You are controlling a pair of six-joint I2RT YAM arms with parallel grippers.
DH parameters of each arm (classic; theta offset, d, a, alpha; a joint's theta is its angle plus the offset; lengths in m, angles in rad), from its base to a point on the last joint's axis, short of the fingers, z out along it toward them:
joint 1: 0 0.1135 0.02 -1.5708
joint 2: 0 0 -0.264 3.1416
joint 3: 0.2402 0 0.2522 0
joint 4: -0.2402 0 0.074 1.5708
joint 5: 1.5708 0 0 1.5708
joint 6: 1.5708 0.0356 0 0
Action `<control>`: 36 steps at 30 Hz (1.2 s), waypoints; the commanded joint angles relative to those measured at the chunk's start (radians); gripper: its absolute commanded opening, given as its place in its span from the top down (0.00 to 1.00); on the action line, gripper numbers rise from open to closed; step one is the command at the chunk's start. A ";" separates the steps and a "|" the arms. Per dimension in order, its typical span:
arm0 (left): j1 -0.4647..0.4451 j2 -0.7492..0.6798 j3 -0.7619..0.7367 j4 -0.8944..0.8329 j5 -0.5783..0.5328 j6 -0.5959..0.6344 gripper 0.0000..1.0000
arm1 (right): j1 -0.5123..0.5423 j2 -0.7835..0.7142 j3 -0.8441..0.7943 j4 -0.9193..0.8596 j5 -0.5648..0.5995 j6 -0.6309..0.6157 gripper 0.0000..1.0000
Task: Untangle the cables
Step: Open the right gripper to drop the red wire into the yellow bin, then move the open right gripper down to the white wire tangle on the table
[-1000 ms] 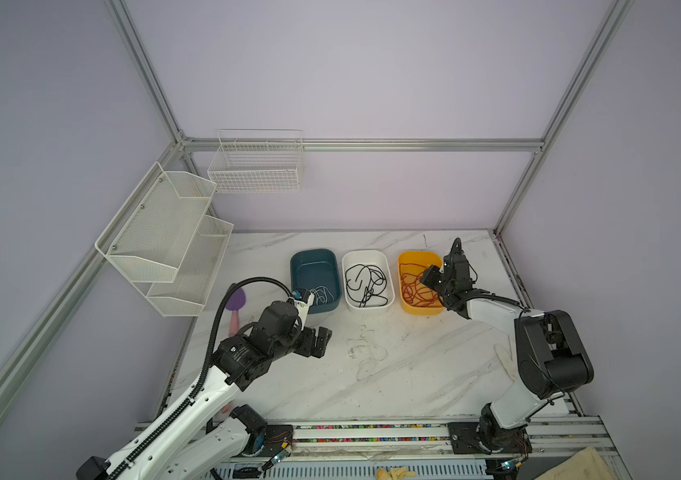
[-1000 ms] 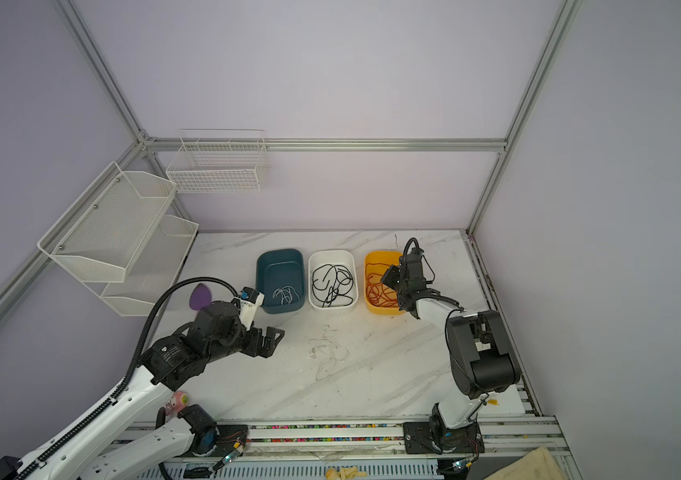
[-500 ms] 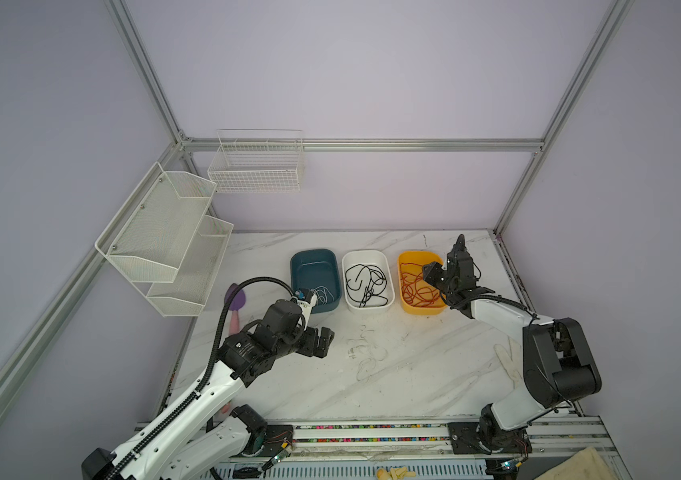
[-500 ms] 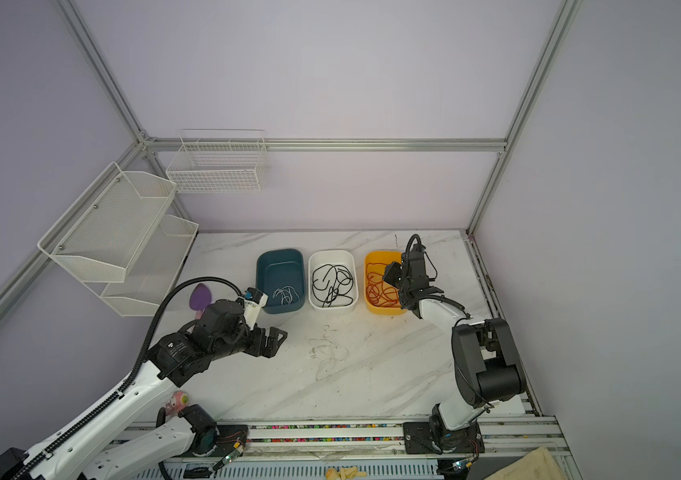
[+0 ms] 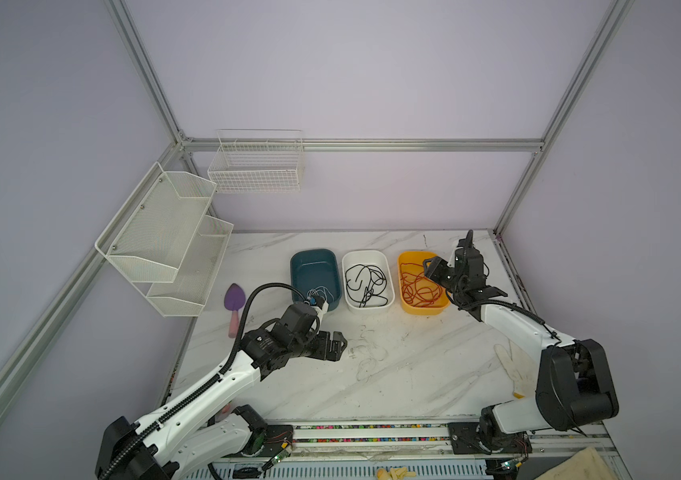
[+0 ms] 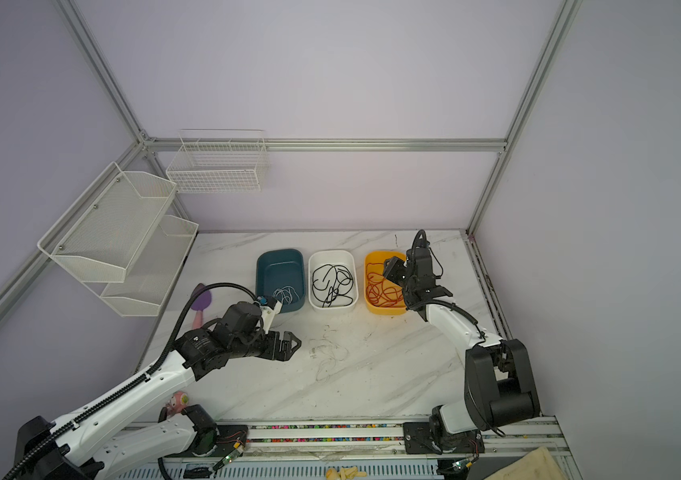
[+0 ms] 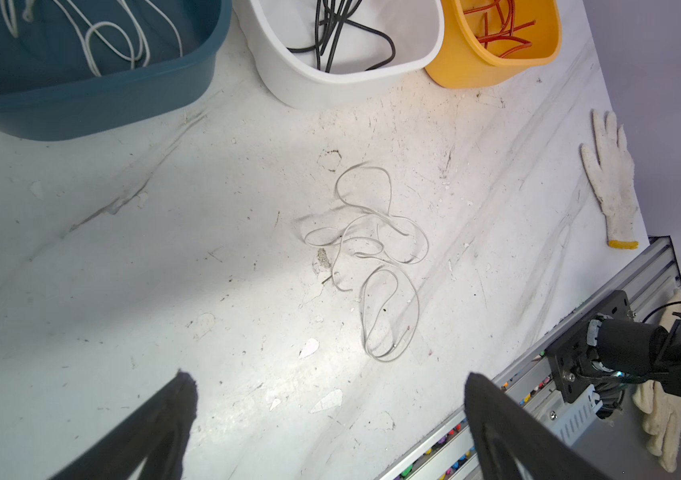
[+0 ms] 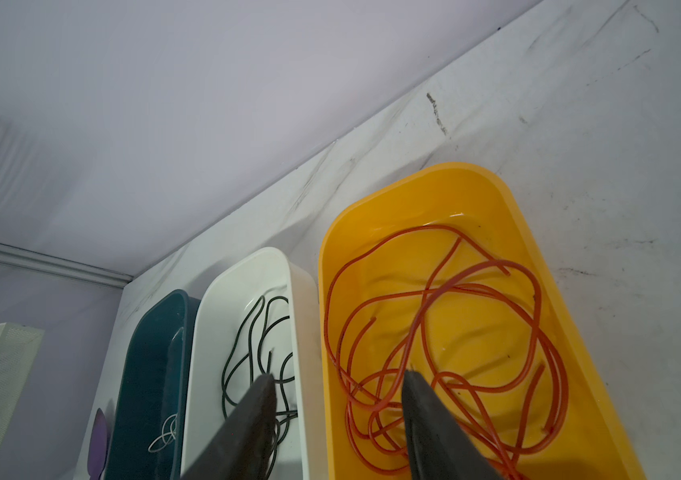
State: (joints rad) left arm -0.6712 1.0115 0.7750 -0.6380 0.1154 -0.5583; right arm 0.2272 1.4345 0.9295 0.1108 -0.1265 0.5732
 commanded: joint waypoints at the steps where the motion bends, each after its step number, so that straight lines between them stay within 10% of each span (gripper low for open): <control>1: -0.019 0.036 -0.050 0.087 0.019 -0.055 0.02 | -0.005 -0.084 -0.001 -0.043 -0.029 -0.026 0.47; 16: -0.076 0.260 0.013 0.176 -0.042 -0.092 0.12 | 0.309 -0.312 -0.244 0.015 -0.121 -0.096 0.45; 36: -0.028 -0.170 -0.004 -0.113 -0.262 -0.081 0.09 | 0.734 -0.069 -0.302 0.034 0.136 -0.157 0.49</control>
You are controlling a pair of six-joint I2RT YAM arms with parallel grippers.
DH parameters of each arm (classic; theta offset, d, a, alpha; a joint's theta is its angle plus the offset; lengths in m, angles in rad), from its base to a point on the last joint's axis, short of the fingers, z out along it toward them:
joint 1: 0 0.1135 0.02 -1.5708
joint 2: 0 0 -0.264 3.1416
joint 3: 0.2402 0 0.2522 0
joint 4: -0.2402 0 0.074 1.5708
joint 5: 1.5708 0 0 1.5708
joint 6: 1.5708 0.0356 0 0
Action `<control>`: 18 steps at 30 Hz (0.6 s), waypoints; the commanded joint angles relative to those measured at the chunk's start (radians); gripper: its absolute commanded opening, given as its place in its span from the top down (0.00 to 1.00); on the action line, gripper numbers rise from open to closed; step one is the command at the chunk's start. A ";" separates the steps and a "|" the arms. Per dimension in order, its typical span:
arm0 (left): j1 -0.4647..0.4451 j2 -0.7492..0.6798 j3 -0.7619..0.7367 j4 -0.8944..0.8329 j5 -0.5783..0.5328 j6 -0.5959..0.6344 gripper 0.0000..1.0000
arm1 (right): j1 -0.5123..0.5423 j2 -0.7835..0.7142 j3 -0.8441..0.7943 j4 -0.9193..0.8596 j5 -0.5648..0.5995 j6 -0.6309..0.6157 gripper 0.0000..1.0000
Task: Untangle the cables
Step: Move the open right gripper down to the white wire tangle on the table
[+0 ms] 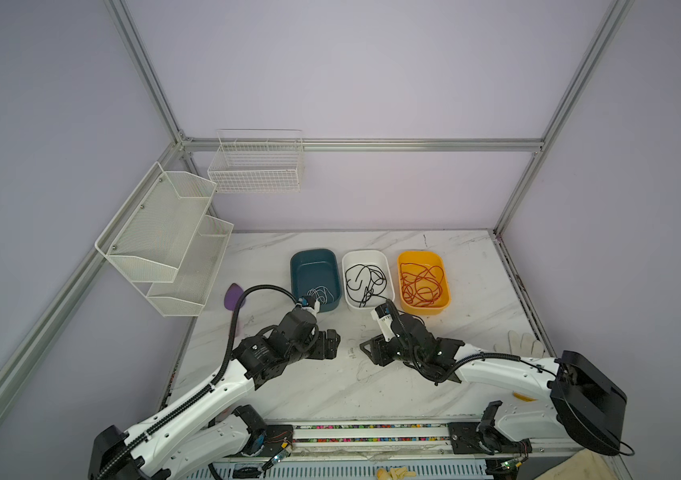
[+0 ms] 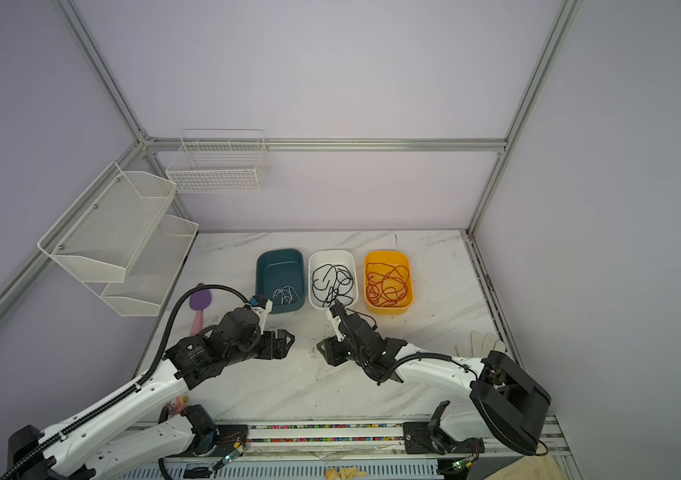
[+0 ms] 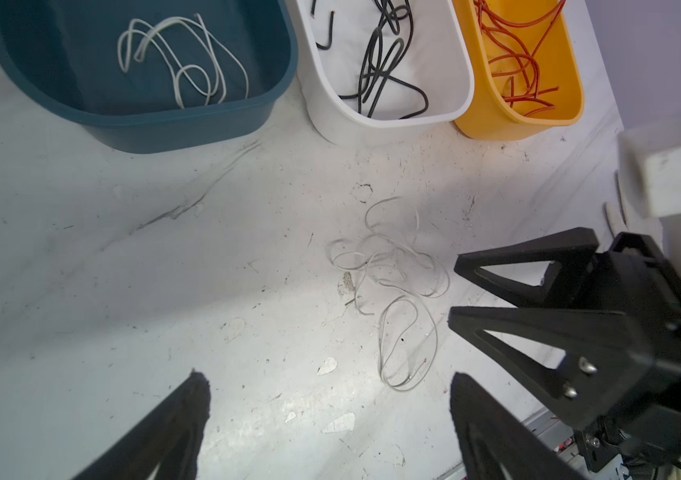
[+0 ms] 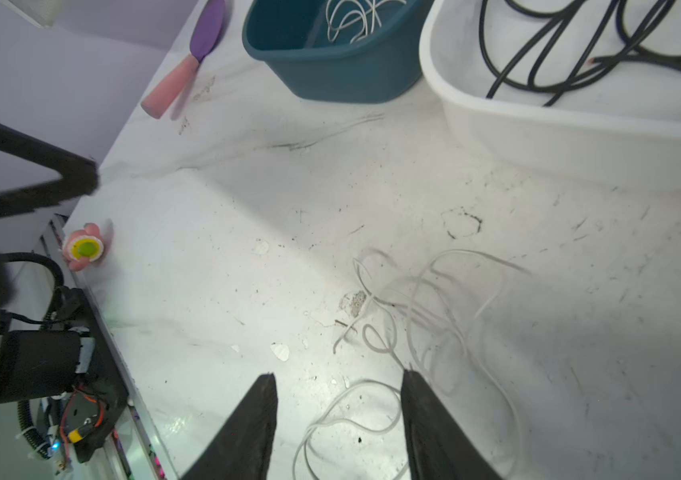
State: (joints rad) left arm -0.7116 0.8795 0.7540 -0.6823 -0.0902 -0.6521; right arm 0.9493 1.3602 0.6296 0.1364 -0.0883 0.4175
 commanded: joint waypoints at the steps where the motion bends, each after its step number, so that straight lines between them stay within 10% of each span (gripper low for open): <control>1: 0.015 -0.049 0.023 -0.082 -0.061 0.018 0.09 | 0.015 0.008 -0.002 0.014 0.113 0.001 0.50; 9: 0.017 -0.074 0.039 -0.115 -0.074 0.042 0.09 | 0.030 0.093 0.028 -0.004 0.197 0.001 0.55; 18: 0.018 -0.094 0.075 -0.163 -0.126 0.094 0.07 | 0.034 0.135 0.043 0.000 0.210 -0.003 0.83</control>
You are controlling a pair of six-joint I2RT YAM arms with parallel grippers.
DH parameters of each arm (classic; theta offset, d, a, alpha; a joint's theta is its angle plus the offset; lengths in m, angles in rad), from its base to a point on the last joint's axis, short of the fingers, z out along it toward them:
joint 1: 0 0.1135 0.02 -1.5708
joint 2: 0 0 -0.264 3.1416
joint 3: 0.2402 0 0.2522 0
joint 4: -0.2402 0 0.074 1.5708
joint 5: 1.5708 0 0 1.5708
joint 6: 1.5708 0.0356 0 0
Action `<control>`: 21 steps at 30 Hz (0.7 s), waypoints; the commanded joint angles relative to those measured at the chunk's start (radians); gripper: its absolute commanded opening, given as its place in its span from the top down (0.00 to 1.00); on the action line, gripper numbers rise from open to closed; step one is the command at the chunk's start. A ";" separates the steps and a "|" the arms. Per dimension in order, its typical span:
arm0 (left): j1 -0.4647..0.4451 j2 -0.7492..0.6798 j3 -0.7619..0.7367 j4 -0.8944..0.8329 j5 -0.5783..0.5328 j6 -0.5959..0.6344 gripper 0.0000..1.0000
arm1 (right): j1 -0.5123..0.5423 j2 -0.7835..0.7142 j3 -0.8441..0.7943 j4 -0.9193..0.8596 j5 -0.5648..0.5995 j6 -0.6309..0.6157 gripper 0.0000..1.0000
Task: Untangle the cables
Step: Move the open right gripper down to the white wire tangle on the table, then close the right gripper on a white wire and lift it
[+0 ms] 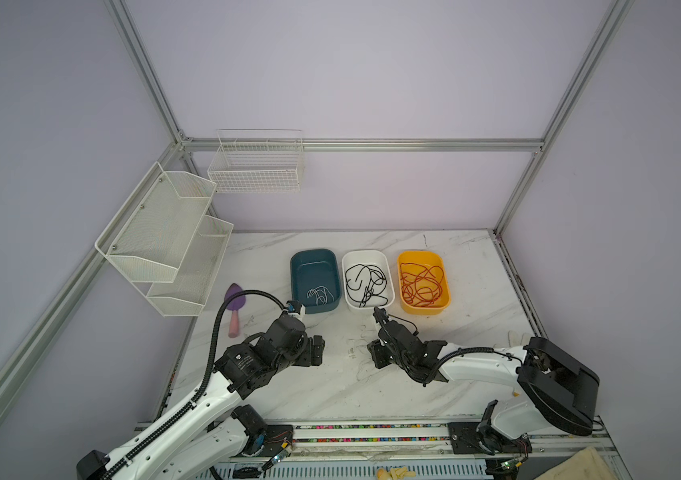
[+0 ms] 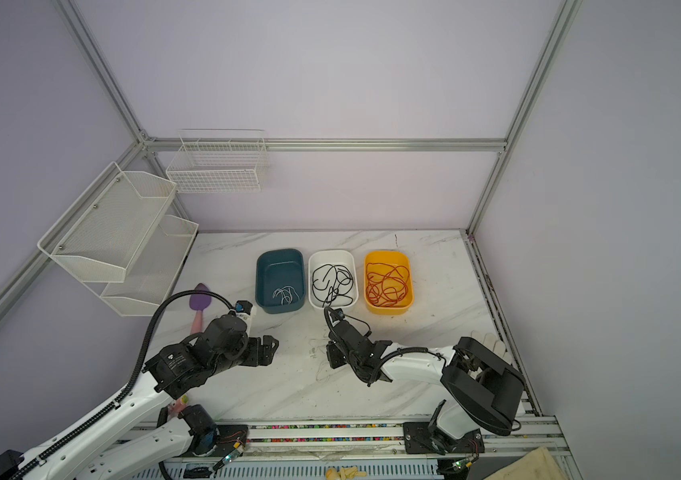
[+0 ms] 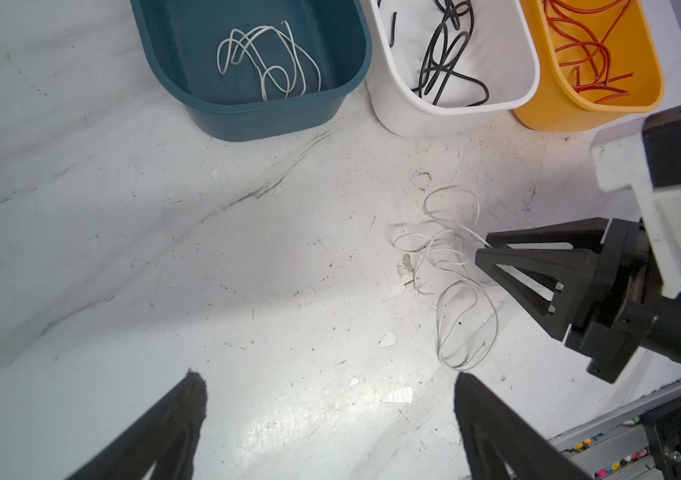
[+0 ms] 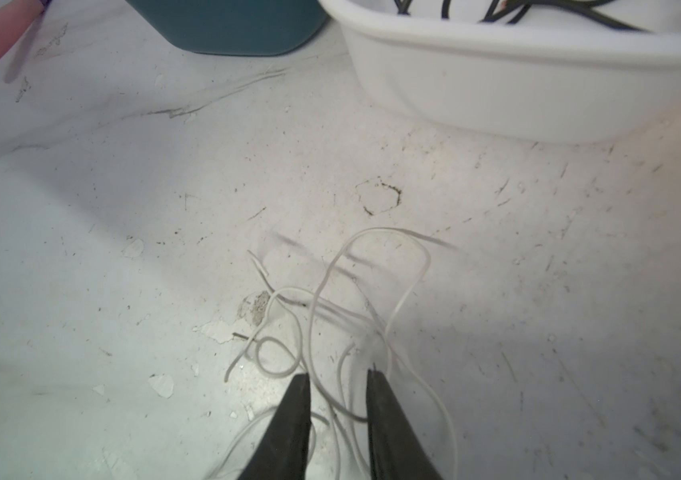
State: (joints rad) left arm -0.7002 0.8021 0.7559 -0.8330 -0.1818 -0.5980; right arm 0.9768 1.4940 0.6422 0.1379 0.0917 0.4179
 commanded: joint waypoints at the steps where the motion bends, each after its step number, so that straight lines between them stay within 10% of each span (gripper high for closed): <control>1: 0.008 -0.017 0.072 -0.011 -0.035 0.040 0.07 | 0.006 0.000 0.038 -0.009 0.040 -0.005 0.87; 5: 0.007 -0.024 0.068 -0.006 -0.035 0.044 0.06 | 0.006 -0.044 0.059 -0.040 0.073 -0.024 1.00; 21: 0.008 -0.071 0.041 0.036 -0.016 0.057 0.05 | 0.007 -0.217 0.514 -0.305 0.007 -0.136 1.00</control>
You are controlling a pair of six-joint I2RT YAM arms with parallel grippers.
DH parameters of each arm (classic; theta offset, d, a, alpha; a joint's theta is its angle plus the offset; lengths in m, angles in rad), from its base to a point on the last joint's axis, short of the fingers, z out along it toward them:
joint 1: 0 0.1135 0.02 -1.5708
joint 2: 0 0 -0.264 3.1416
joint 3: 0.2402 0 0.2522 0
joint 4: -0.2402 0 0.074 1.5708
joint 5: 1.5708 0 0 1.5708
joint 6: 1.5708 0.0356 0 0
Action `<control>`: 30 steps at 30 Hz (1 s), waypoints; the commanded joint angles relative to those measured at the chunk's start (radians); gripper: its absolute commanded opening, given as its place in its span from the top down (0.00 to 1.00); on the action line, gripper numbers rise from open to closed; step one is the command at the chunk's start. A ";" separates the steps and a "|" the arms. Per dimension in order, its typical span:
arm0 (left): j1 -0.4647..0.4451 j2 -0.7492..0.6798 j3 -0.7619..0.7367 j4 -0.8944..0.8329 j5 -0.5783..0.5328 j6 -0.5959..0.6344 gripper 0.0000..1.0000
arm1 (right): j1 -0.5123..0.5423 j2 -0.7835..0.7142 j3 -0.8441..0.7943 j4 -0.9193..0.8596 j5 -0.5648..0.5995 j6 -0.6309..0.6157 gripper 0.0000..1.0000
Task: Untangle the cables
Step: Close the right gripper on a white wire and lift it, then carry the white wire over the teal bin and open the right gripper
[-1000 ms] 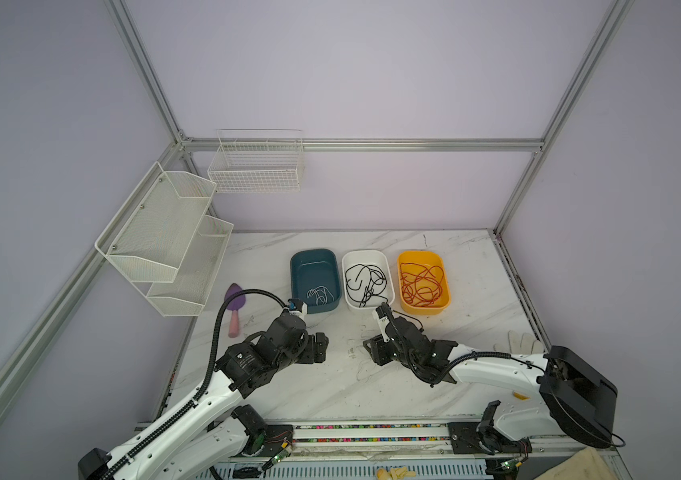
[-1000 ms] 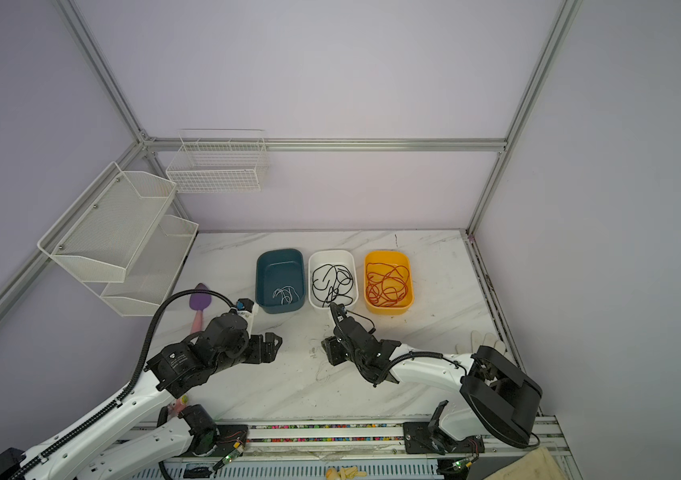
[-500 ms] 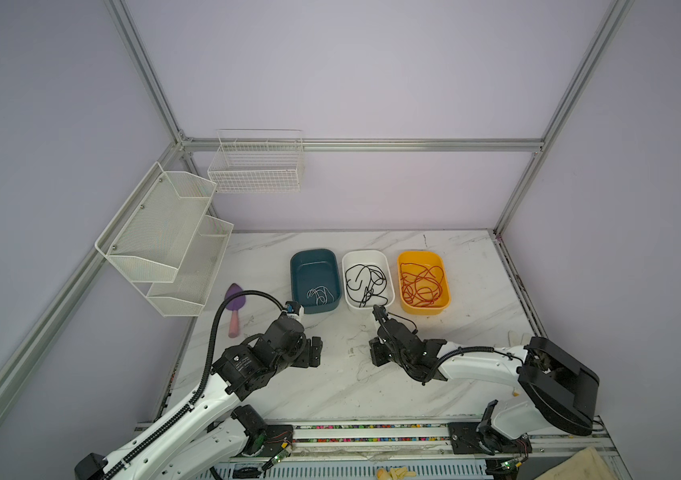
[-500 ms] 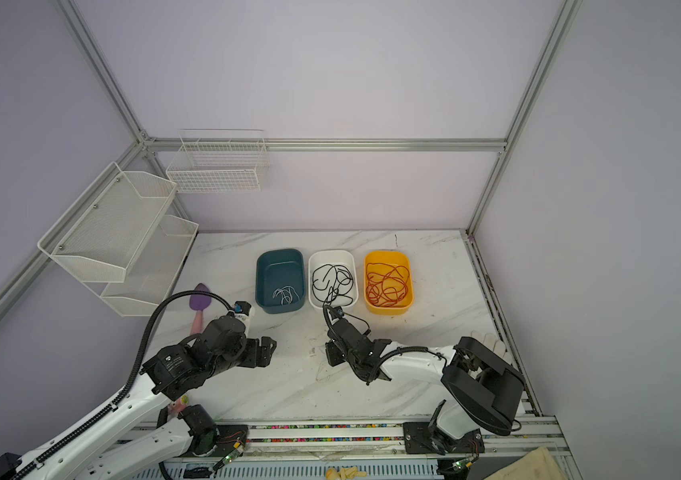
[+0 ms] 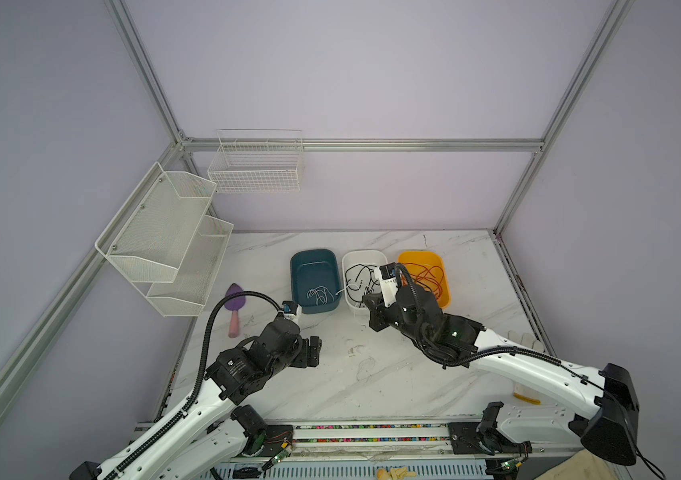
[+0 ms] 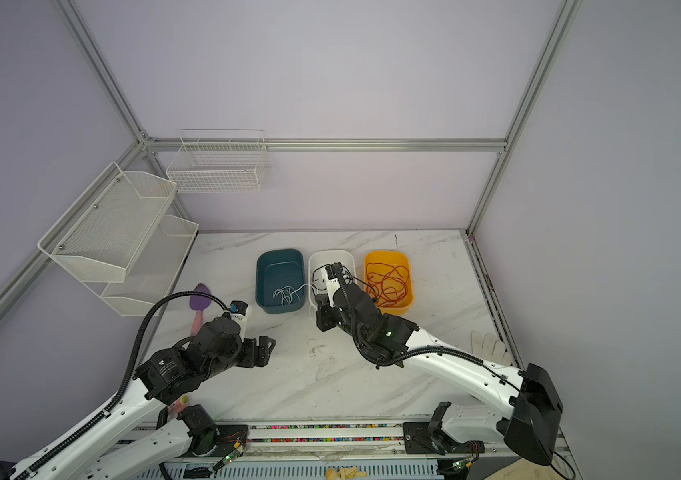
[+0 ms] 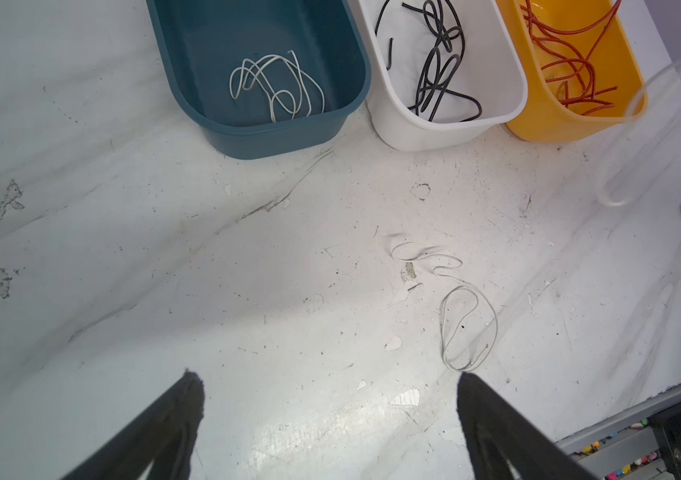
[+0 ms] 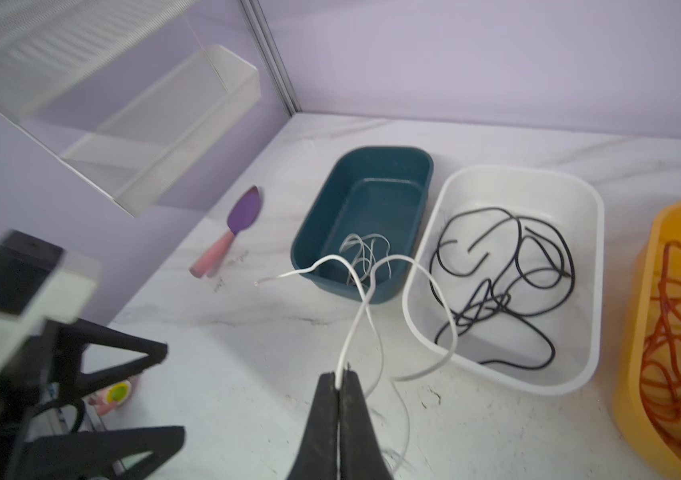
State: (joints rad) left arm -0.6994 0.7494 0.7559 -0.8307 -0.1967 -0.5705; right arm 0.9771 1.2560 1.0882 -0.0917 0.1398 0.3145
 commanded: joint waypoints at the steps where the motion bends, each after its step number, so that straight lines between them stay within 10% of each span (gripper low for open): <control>1: 0.006 -0.025 0.040 0.035 0.002 0.029 0.05 | 0.006 0.040 0.102 -0.076 -0.060 -0.032 1.00; 20: 0.006 -0.312 -0.012 0.088 -0.062 0.028 0.05 | -0.129 0.794 0.579 0.024 -0.293 -0.048 1.00; 30: 0.008 -0.265 -0.006 0.084 -0.061 0.031 0.05 | -0.153 0.880 0.621 0.113 -0.208 -0.071 1.00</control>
State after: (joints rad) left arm -0.6960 0.4778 0.7547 -0.7769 -0.2436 -0.5560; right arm 0.8143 2.1681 1.6642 -0.0525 -0.1108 0.2569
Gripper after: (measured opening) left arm 0.951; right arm 0.041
